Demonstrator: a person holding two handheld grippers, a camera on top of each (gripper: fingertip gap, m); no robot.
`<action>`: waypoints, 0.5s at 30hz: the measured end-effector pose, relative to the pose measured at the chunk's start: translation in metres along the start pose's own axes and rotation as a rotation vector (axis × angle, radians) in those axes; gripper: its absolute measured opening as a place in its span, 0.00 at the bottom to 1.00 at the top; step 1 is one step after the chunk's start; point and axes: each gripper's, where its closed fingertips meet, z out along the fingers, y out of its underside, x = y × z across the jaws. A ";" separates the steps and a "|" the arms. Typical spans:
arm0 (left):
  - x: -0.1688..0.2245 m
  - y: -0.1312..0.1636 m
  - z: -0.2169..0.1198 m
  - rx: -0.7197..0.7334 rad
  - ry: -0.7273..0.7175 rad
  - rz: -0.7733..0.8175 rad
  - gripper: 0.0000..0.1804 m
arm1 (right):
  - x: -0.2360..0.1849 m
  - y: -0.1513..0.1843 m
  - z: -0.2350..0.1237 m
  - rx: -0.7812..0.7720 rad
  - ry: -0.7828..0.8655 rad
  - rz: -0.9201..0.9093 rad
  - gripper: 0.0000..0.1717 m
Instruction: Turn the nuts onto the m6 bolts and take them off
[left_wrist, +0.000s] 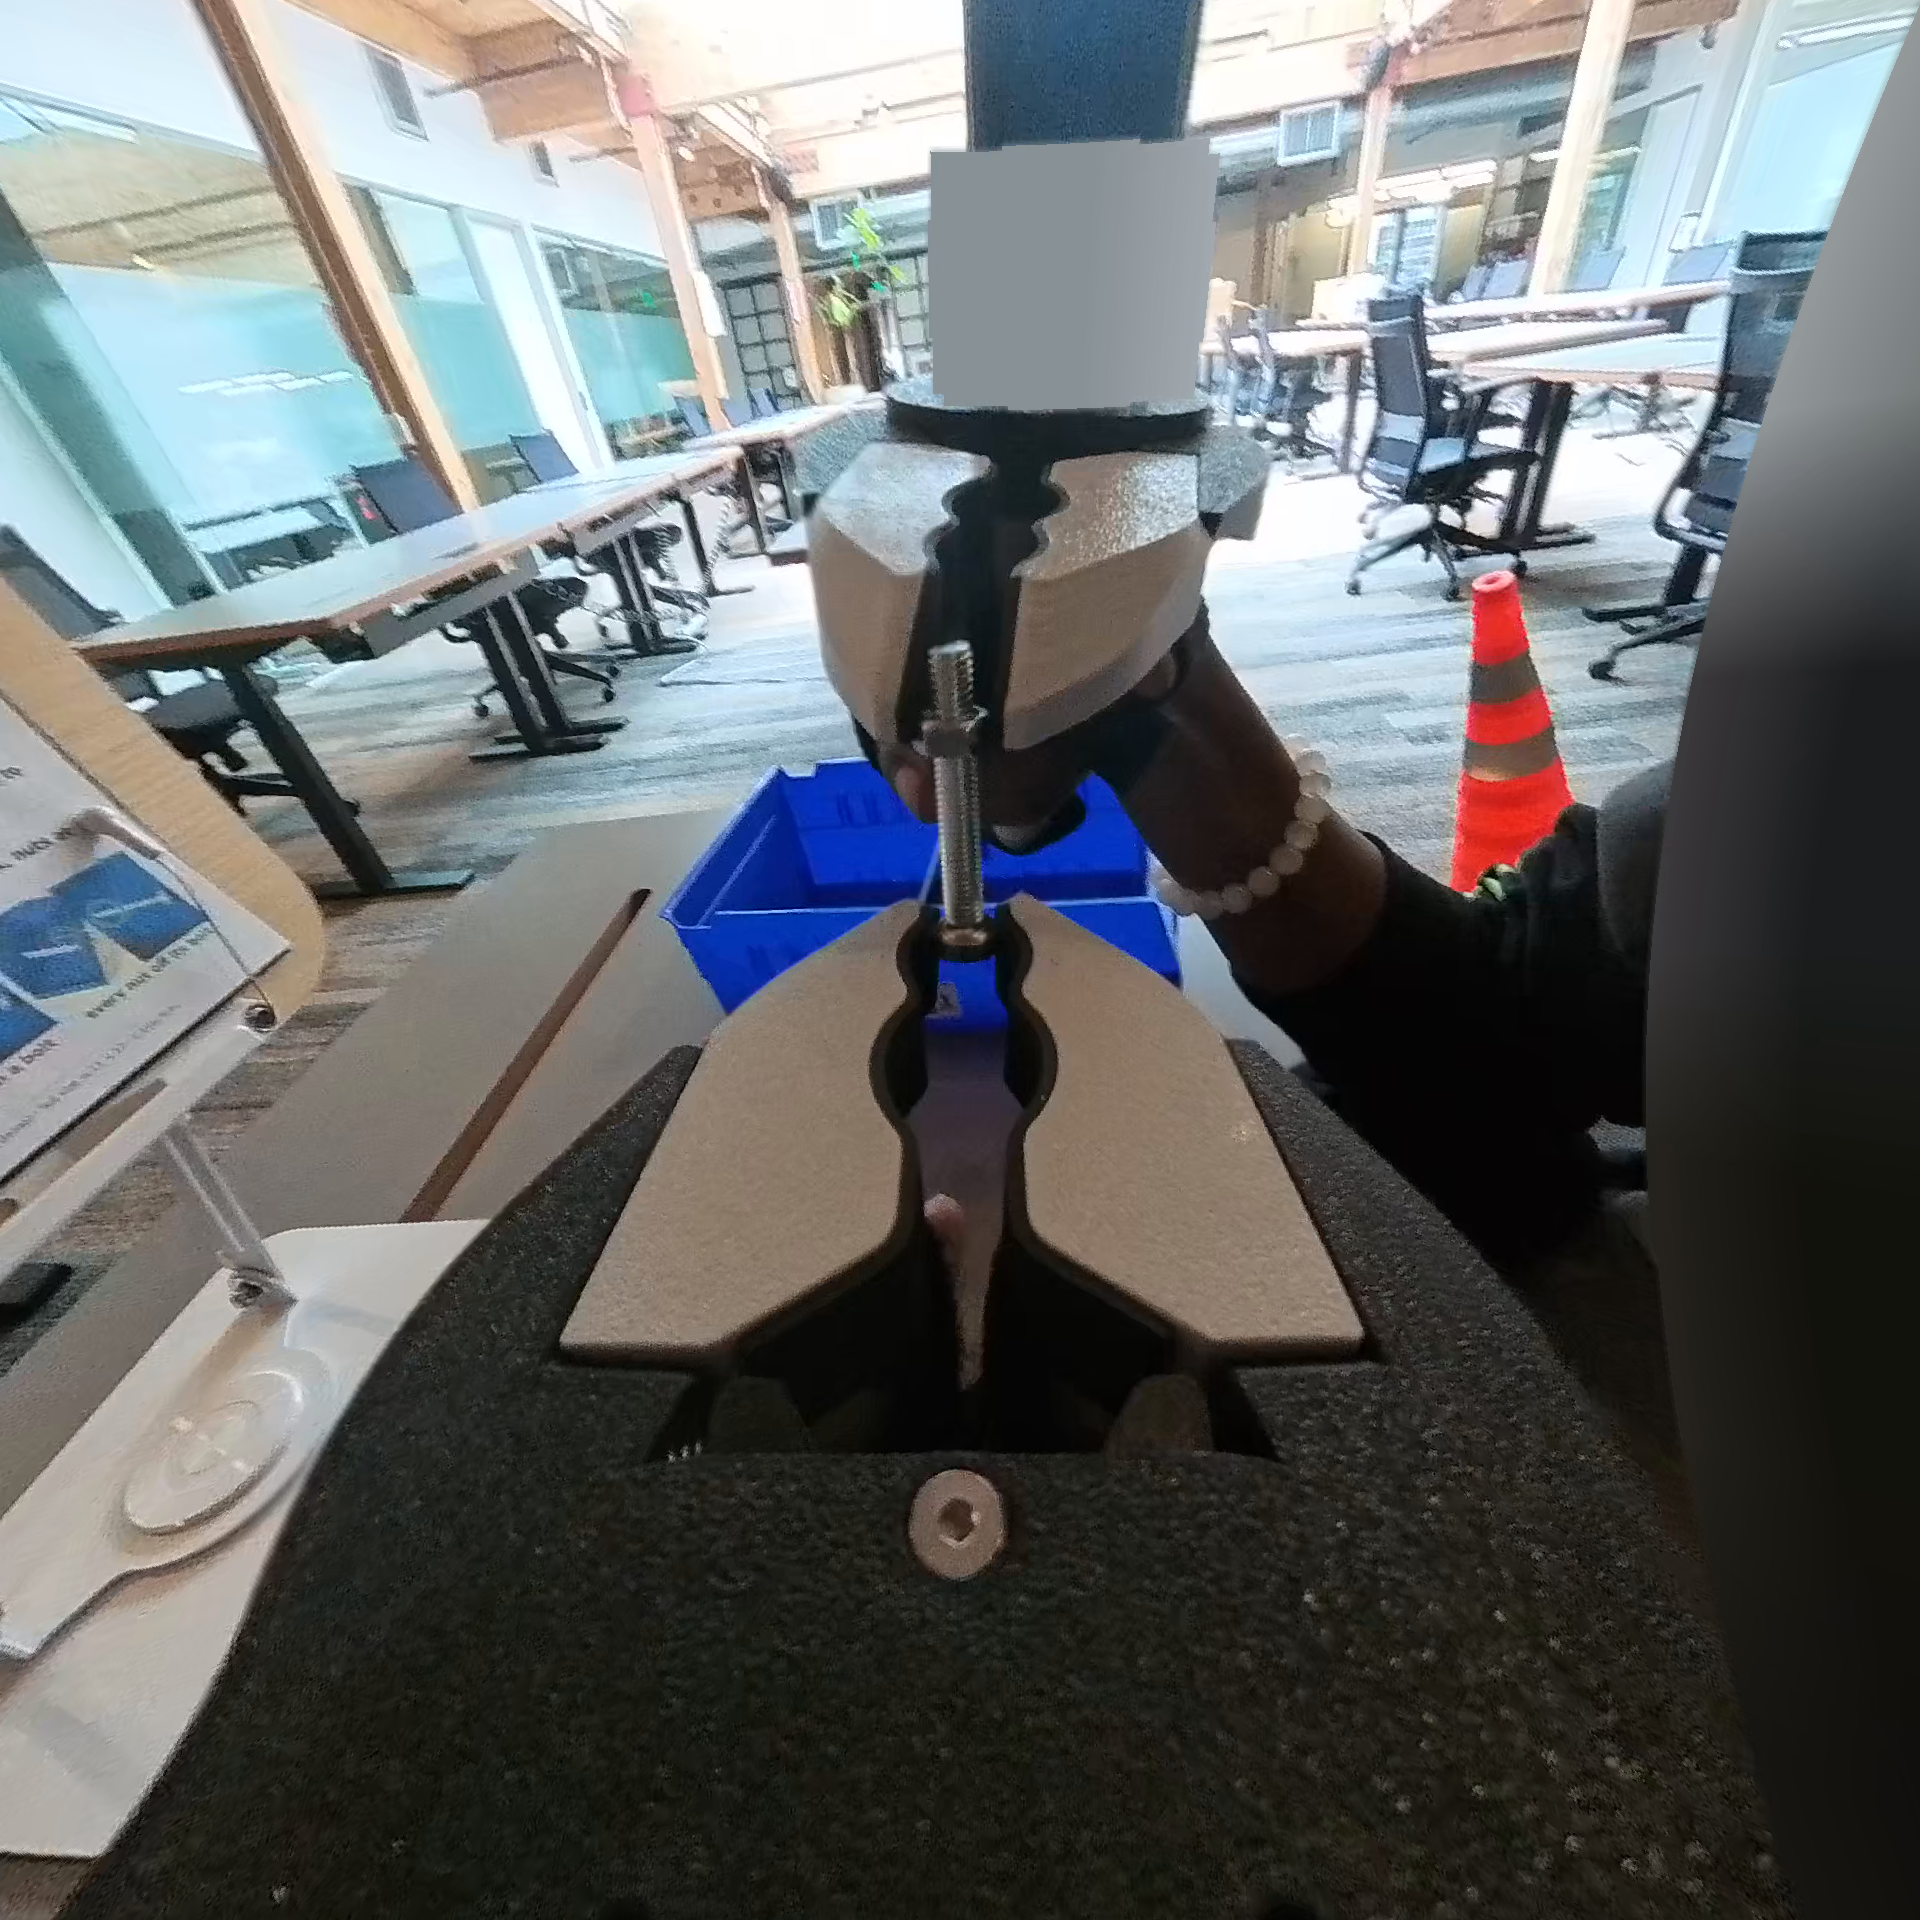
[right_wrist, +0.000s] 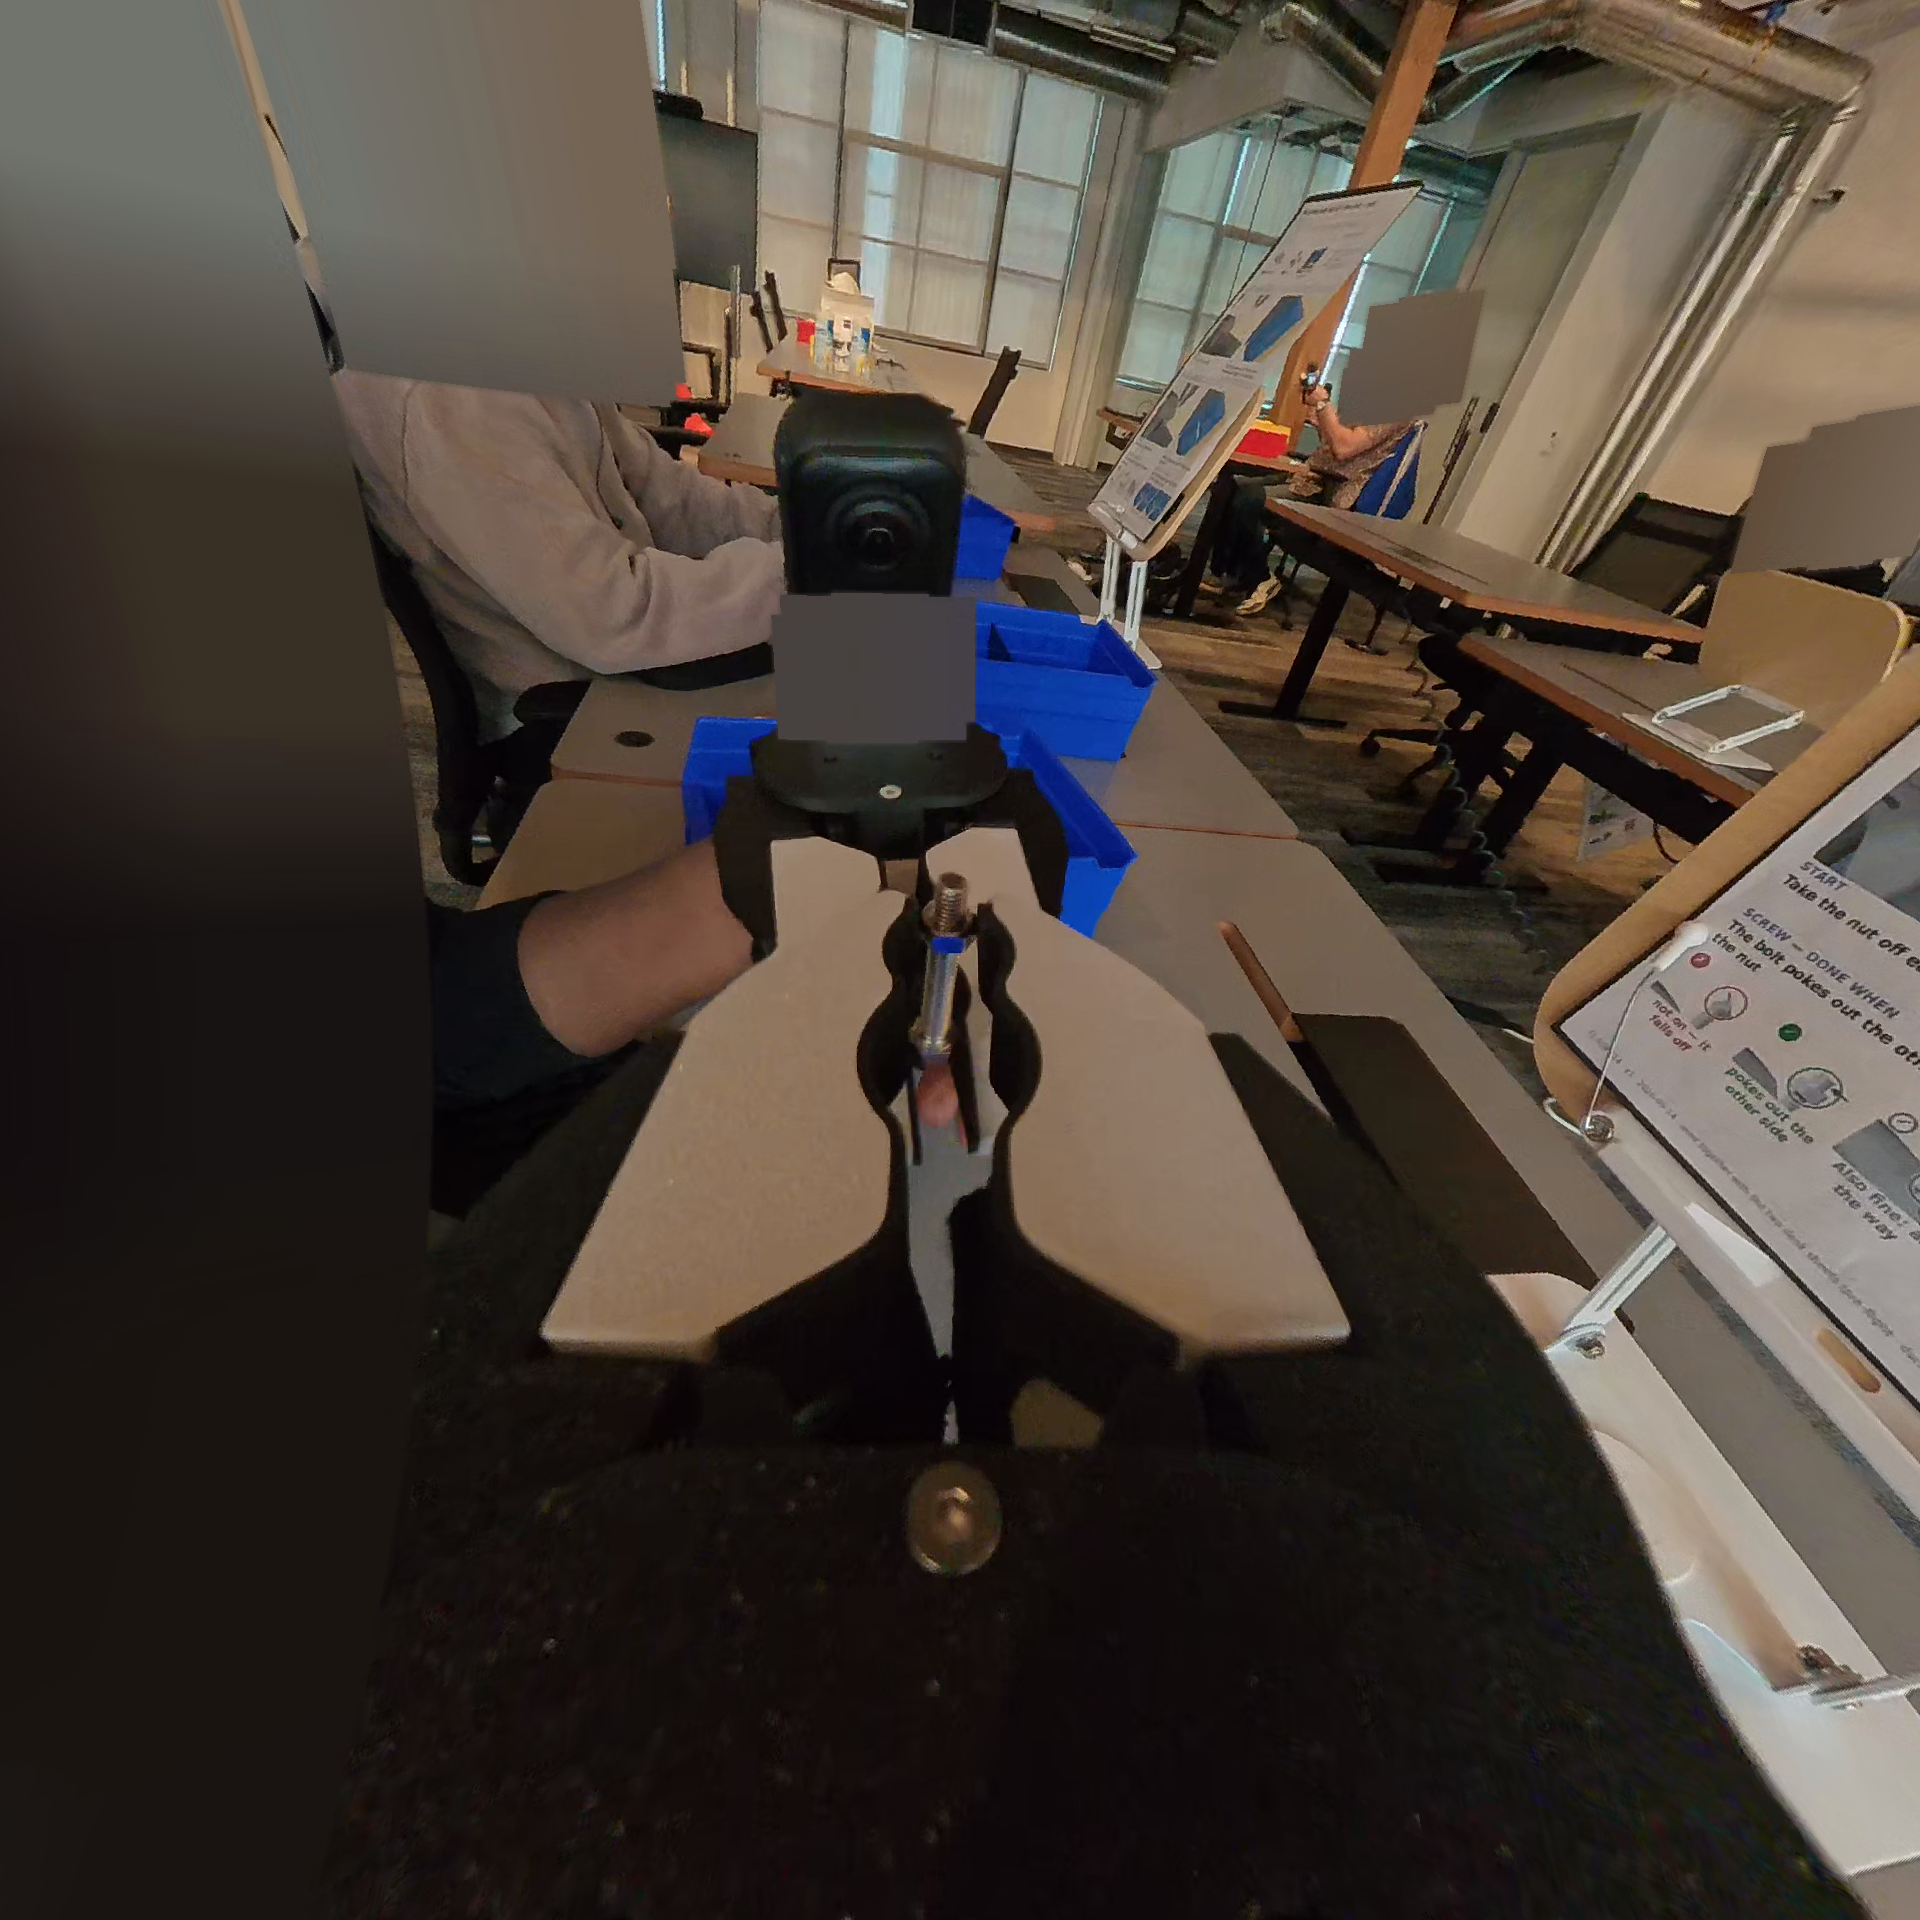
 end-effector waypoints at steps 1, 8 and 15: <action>-0.003 -0.002 0.000 0.017 -0.020 0.002 0.05 | 0.003 -0.001 -0.001 0.013 0.014 0.004 0.06; -0.028 -0.007 -0.007 0.108 -0.114 -0.072 0.05 | 0.019 -0.004 -0.004 0.078 0.055 0.055 0.29; -0.018 -0.007 -0.005 0.085 -0.067 -0.070 0.05 | 0.019 -0.001 0.006 0.096 0.032 0.079 0.24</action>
